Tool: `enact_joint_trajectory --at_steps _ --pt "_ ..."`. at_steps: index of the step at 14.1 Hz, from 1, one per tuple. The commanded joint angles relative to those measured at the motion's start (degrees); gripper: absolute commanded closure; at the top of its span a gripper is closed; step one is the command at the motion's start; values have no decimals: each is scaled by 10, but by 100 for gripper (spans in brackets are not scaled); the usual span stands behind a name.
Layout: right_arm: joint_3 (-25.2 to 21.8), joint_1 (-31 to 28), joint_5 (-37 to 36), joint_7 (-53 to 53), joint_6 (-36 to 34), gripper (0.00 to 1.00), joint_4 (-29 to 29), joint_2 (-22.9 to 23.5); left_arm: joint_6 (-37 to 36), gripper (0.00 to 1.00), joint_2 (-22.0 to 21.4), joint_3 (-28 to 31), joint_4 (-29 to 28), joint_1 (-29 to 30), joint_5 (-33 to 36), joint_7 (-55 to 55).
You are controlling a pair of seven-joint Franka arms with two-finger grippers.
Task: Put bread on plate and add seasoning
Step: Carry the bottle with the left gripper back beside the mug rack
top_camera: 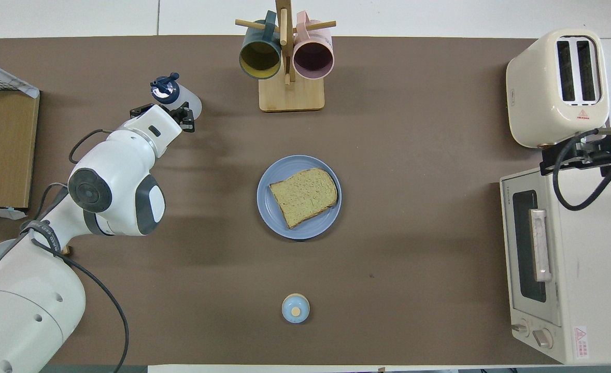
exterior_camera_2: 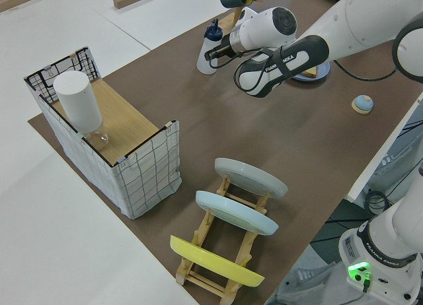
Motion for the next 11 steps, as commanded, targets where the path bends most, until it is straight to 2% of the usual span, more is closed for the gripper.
enact_joint_trajectory --at_steps 1,2,5,7,11 --pt "-8 1 11 -14 8 0 1 -4 -16 78 4 4 12 1 -2 9" --pt "-7 -1 11 -16 7 0 0 -8 -24 73 3 4 12 1 -2 9" --pt "-6 -1 10 -15 6 0 -2 -12 -29 49 3 4 14 2 -2 9" --pt "-5 2 11 -11 7 0 -3 -12 -29 14 3 4 15 2 -2 8" --pt "-5 -3 11 -12 5 0 -5 -13 -29 9 3 4 14 2 -2 6"
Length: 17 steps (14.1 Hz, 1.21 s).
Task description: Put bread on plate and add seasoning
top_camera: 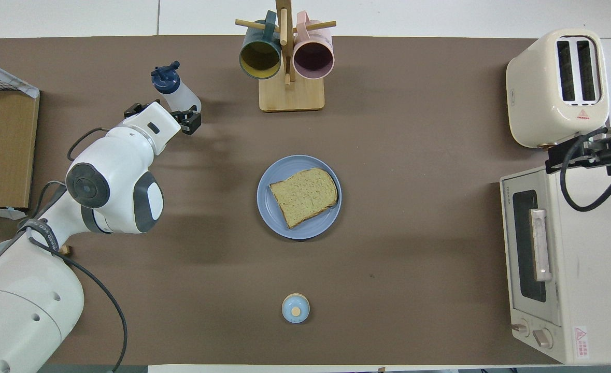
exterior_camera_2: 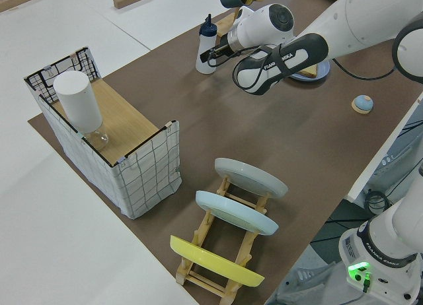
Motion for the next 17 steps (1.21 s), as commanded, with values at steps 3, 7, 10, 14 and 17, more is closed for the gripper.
enact_joint_trajectory --at_steps 3,7,10,14,17 --pt "-2 -1 10 -12 4 0 -8 -8 -10 9 -6 2 -5 1 -2 6" --pt "-2 -2 10 -12 4 0 -8 -8 -99 0 -114 3 -77 -2 -2 9" --pt "-2 -2 10 -12 4 0 -8 -8 -285 0 -211 3 -86 -13 -2 12" --pt "-2 -2 10 -11 4 0 -8 -8 -460 0 -287 -2 -67 -36 -1 -5" --pt "-2 -2 10 -11 4 0 -8 -8 -599 0 -287 -8 30 -57 29 -99"
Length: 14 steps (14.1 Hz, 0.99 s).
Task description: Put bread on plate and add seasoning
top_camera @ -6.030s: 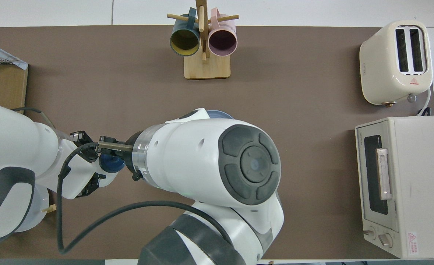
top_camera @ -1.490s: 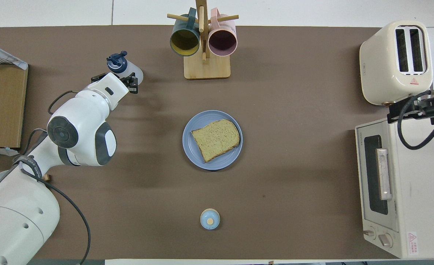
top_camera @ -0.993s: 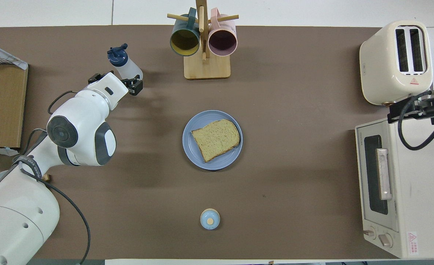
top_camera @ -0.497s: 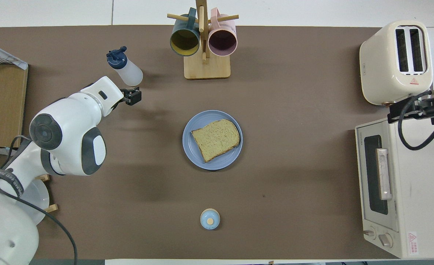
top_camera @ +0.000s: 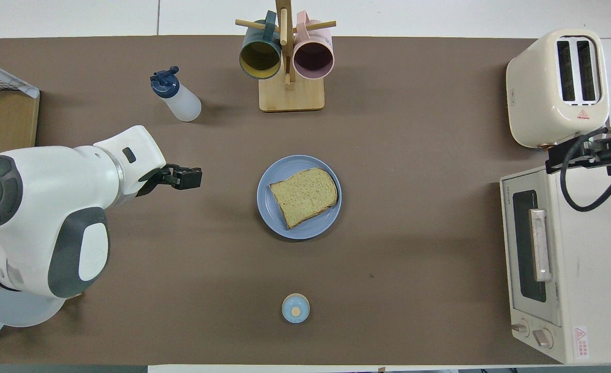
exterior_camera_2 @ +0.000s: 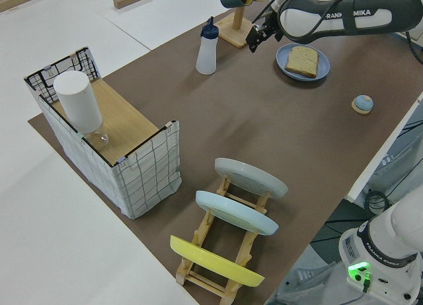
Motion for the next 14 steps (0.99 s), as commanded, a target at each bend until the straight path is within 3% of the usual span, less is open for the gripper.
enact_joint_trajectory --at_steps 1,5,8,11,14 --pt "-2 -2 10 -12 4 0 -8 -8 -135 0 7 -4 101 -18 42 -77" --pt "-2 -2 10 -12 4 0 -8 -8 -319 0 6 7 219 -6 45 -77" --pt "-2 -2 10 -11 4 0 -8 -8 -443 0 8 15 303 49 53 -11" --pt "-2 -2 10 -11 4 0 -8 -8 -511 0 -2 16 317 124 61 103" --pt "-2 -2 10 -11 4 0 -8 -8 -520 0 -45 15 304 157 90 144"
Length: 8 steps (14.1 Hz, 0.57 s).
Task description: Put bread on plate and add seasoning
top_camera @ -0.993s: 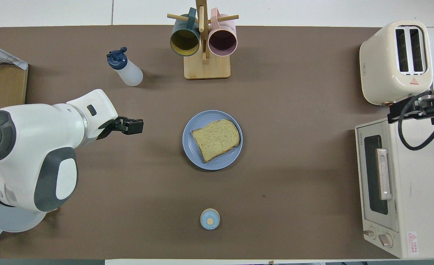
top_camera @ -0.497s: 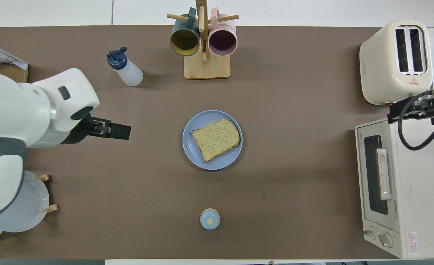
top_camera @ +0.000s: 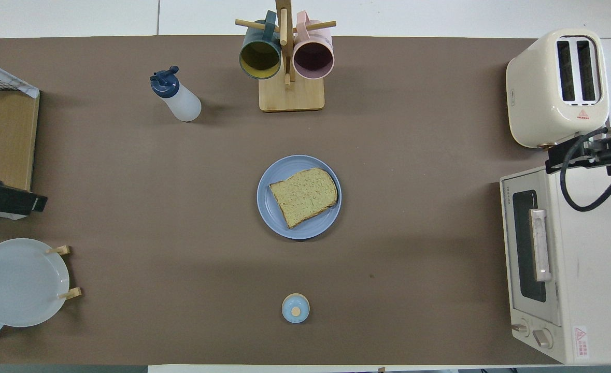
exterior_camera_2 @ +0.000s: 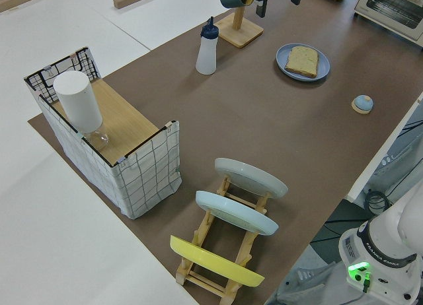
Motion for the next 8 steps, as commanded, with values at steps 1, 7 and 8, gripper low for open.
enact_joint_trajectory --at_steps 1,7,8 --pt "-2 -2 10 -12 4 0 -8 -8 -16 0 -28 -9 -8 23 17 16" --pt "-2 -2 10 -11 4 0 -8 -8 15 0 -37 -9 -6 18 20 10" --pt "-2 -2 10 -11 4 0 -8 -8 39 0 -32 -12 0 17 34 -16"
